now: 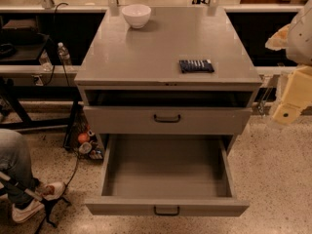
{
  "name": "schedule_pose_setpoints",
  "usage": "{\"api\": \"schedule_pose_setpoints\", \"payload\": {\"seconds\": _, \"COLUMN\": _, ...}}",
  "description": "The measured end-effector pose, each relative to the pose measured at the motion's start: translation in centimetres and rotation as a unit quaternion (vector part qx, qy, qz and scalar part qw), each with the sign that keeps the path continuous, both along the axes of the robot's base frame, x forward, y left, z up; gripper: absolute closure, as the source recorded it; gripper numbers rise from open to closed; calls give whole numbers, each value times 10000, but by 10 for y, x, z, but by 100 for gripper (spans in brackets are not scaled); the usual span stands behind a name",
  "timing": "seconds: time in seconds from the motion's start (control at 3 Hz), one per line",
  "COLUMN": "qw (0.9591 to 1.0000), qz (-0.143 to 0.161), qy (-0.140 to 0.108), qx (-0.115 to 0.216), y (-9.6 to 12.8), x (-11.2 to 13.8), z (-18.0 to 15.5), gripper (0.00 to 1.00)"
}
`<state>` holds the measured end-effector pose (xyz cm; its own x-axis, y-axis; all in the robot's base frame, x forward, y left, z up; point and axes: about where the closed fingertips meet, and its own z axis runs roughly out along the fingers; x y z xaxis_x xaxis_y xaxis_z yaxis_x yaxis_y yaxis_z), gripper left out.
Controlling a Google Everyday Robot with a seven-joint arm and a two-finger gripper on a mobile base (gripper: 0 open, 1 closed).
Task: Place rxbar blueberry into middle drawer
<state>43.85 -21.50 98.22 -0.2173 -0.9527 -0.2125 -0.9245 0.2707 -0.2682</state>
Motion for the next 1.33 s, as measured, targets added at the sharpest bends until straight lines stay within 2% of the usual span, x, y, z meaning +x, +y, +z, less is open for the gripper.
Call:
{"api": "schedule_pose_setpoints", "payload": {"seconds": 0.33, "qw": 10000, "qz": -1, "qy": -2, "qx": 3, "y": 0, "x": 0, "z": 0, "gripper": 0}}
{"api": "schedule_pose_setpoints", "payload": {"seconds": 0.67, "qw": 9993, "qz": -125, "qy": -79, "qx": 342, "y": 6, "x": 14, "z": -2, "gripper": 0}}
{"api": "schedule_pose_setpoints", "payload": {"seconds": 1.0, "qw": 9960, "qz": -74, "qy": -48, "qx": 890, "y": 26, "x": 53, "z": -8, "gripper": 0}}
{"api": "schedule_pose_setpoints", "payload": {"seconds": 1.33, "qw": 9901, "qz": 48, "qy": 88, "qx": 1400, "y": 46, "x": 102, "z": -17, "gripper": 0}}
